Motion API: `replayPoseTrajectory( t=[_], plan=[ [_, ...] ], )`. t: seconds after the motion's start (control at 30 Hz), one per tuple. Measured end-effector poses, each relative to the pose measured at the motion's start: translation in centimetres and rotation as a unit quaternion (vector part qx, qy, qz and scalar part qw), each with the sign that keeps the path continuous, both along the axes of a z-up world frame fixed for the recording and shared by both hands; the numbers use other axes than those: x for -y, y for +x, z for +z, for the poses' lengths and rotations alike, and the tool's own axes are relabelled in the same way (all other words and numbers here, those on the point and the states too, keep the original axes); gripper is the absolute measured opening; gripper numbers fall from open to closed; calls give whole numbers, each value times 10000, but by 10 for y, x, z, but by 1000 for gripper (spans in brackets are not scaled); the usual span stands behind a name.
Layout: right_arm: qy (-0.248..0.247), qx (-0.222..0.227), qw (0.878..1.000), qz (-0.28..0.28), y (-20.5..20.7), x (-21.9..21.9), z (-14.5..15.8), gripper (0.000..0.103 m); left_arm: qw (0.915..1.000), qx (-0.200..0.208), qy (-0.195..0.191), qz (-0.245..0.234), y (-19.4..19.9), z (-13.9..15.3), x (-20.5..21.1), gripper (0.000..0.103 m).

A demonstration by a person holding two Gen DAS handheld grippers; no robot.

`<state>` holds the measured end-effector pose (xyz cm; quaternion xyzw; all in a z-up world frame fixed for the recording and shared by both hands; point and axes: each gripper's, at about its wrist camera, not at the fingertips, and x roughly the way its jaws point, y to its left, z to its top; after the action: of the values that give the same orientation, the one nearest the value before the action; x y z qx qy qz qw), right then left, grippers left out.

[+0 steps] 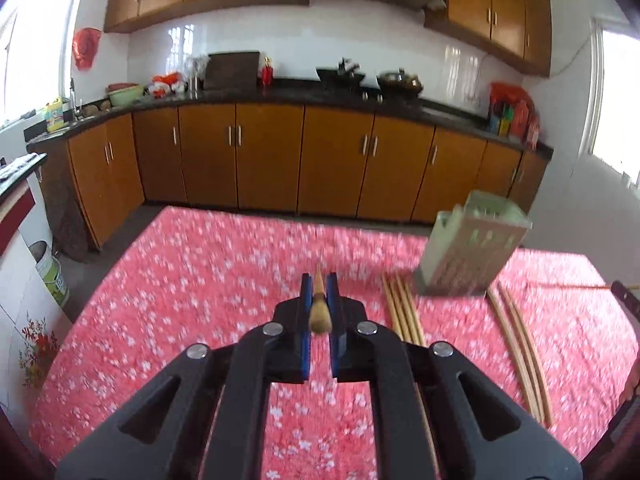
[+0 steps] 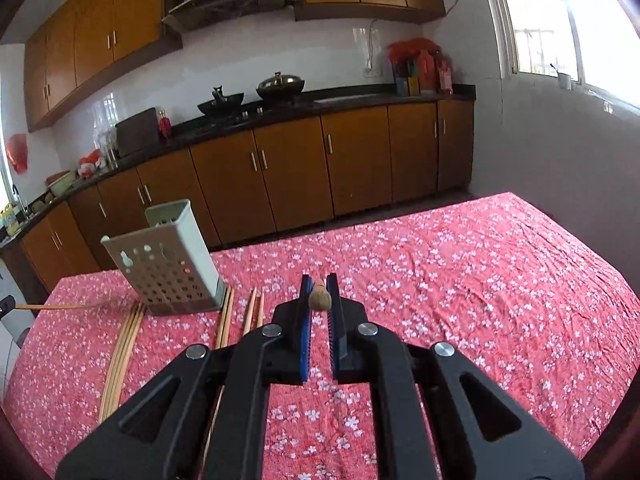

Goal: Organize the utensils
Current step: 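Lift both held chopsticks upright with both grippers toward the perforated holder, then lower the chopsticks into the perforated holder and open both grippers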

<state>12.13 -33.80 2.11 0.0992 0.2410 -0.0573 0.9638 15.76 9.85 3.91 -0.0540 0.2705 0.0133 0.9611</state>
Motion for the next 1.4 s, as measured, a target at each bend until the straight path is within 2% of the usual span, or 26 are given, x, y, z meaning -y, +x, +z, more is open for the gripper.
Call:
replayPoseTrajectory(
  t=[0.2,0.47,0.67,0.83,1.0,1.13,1.23,1.4],
  plan=[
    [24,210,9998,-41,7,4,16,8,9996,264,28,113,7,28,-2,8],
    [-117,385,9992,-59,24,1,35,8,9992,359,77,168,21,43,-5,8],
    [-134,1008,9948,55,37,-9,94,8,9967,805,106,75,28,90,6,8],
    [9,1770,9837,320,38,-31,147,8,9906,1346,-220,-107,34,144,24,8],
    [200,2205,9734,594,49,-52,165,8,9831,1705,-542,-393,40,175,51,8],
    [159,2217,9719,772,66,-70,154,8,9814,1701,-610,-651,52,172,79,8],
    [133,1980,9766,830,82,-79,138,8,9823,1480,-767,-850,66,153,96,8],
    [139,1573,9836,873,96,-87,116,8,9866,1133,-636,-987,86,119,114,8]
  ],
)
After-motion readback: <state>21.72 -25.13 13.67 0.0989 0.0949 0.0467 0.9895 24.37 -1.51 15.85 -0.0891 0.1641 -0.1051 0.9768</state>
